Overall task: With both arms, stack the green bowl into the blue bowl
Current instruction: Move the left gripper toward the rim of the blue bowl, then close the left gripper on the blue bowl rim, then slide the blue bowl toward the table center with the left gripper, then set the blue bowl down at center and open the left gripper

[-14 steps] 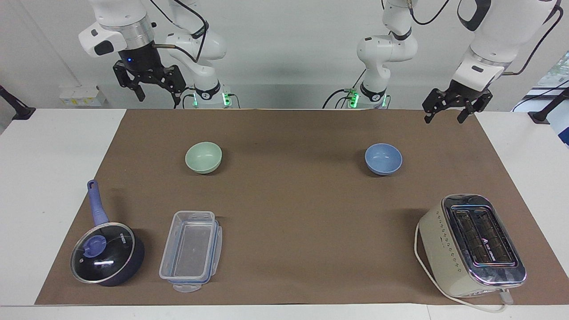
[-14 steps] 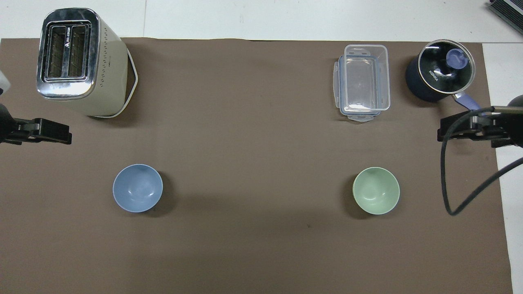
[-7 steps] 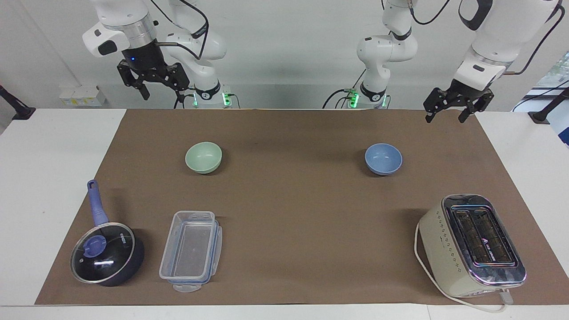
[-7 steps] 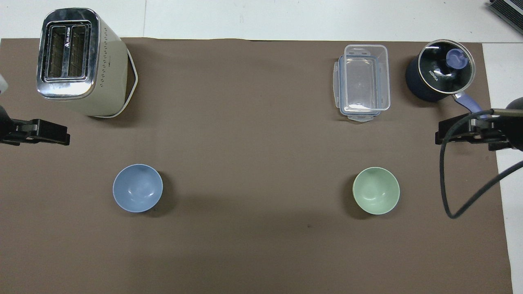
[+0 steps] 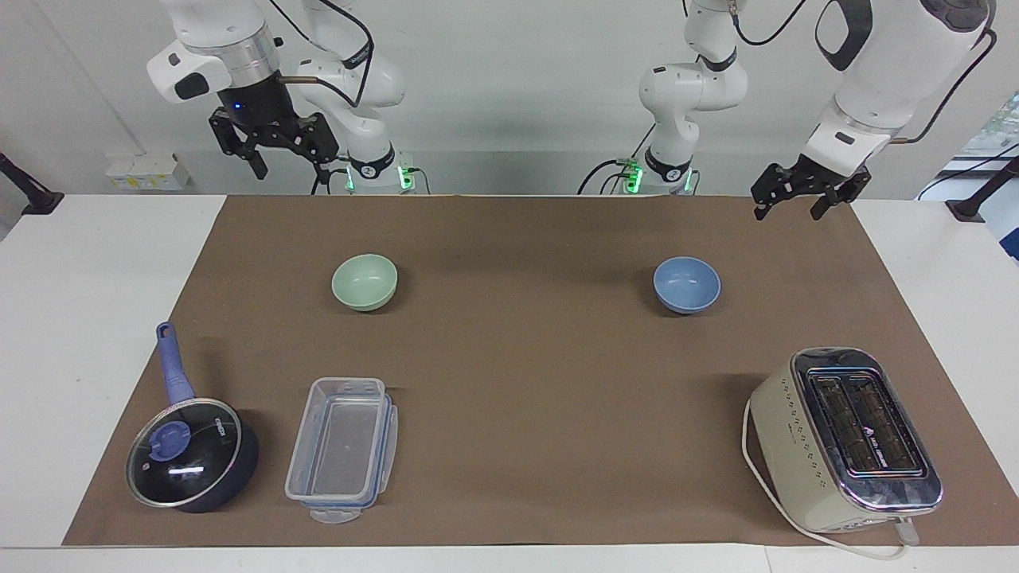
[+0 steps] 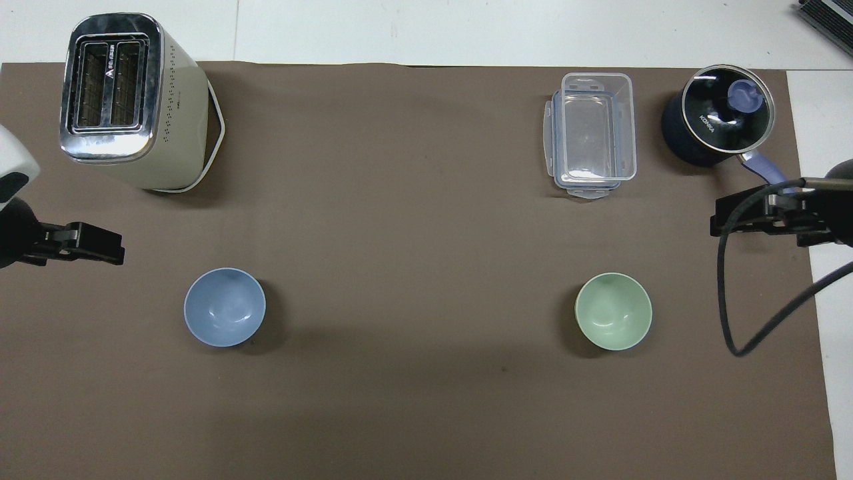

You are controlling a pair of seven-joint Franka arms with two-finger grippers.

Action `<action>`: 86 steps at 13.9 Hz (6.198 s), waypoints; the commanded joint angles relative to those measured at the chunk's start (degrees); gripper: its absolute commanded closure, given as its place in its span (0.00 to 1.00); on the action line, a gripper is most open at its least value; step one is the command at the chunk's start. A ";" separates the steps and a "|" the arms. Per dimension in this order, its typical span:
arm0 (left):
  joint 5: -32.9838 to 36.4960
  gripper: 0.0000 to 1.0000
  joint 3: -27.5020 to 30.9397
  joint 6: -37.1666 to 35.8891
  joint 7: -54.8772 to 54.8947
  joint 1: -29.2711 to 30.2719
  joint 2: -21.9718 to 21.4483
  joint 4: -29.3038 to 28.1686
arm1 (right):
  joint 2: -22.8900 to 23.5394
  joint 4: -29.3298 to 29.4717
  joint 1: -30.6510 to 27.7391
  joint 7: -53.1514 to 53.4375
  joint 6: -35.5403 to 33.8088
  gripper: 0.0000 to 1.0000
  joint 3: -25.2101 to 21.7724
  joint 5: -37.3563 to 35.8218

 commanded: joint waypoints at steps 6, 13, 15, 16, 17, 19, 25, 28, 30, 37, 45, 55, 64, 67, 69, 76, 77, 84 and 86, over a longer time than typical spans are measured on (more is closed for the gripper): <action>0.63 0.00 0.20 12.71 5.53 1.81 -5.82 -16.50 | -1.99 -2.40 -1.00 -0.90 -0.30 0.00 0.17 0.00; 0.54 0.00 0.12 23.60 5.53 1.02 -5.03 -25.81 | -2.78 -3.37 -1.00 -2.74 -0.39 0.00 0.17 0.00; 0.54 0.00 0.03 27.03 5.36 0.93 -4.95 -28.54 | -2.87 -3.72 -1.00 -2.74 -0.39 0.00 0.17 -0.09; 0.54 0.00 0.03 28.26 5.27 0.58 -4.77 -29.34 | -2.87 -3.72 -1.00 -2.74 -0.39 0.00 0.17 -0.09; 0.54 0.00 0.11 29.67 5.09 0.32 -4.07 -30.04 | -2.87 -3.72 -1.00 -2.92 -0.39 0.00 0.17 -0.09; 0.54 0.00 0.12 33.27 4.83 0.23 -1.88 -31.71 | -2.87 -3.72 -1.00 -3.36 -0.39 0.00 0.17 -0.18; 0.11 0.00 0.03 41.80 4.65 0.14 1.46 -36.55 | -2.87 -3.72 -1.00 -3.36 -0.39 0.00 0.17 -0.09; -0.25 0.07 -0.06 45.23 4.65 0.05 2.00 -38.66 | -2.87 -3.72 -1.00 -3.36 -0.39 0.00 0.17 -0.09; -0.33 0.52 0.03 45.24 4.65 -0.65 1.91 -38.84 | -2.87 -3.72 -1.00 -3.36 -0.39 0.00 0.17 -0.09; -1.12 1.00 -0.06 44.54 4.92 -0.65 1.91 -38.67 | -2.87 -3.80 -1.00 -3.36 -0.39 0.00 0.17 -0.09; -2.62 1.00 -0.32 34.71 5.44 -0.74 0.16 -31.29 | -2.87 -3.80 -1.08 -3.36 -0.39 0.00 0.17 -0.09; -5.61 1.00 -7.25 24.67 -2.09 -3.29 -0.90 -22.05 | -2.87 -3.80 -1.26 -3.36 -0.30 0.00 0.17 0.09; -8.68 1.00 -13.60 36.78 -22.04 -16.36 4.36 -23.54 | -2.87 -3.80 -1.43 -3.36 -0.30 0.00 -0.18 0.09; -8.68 1.00 -13.60 42.41 -24.70 -19.98 7.18 -25.03 | -2.87 -3.80 -1.96 -3.36 -0.30 0.00 -0.18 0.09; -8.68 1.00 -13.60 45.75 -24.70 -20.69 7.79 -27.40 | -2.87 -3.80 -2.14 -3.36 -0.30 0.00 -0.18 0.09; -8.68 1.00 -13.68 55.24 -24.79 -21.48 9.73 -33.99 | -2.87 -3.80 -2.14 -3.09 -0.04 0.00 -0.18 0.09; -8.68 0.86 -13.60 57.61 -24.88 -22.70 10.95 -35.05 | -2.87 -3.89 -2.31 -3.18 0.05 0.00 -0.18 0.09; -8.77 0.00 -13.16 51.16 -27.77 -21.58 7.45 -30.42 | -4.62 -8.54 -5.47 -7.48 3.56 0.00 -0.18 0.44; -8.68 0.00 -13.07 45.70 -29.36 -20.70 6.40 -26.82 | -4.89 -9.95 -6.09 -9.24 5.58 0.00 -0.18 0.52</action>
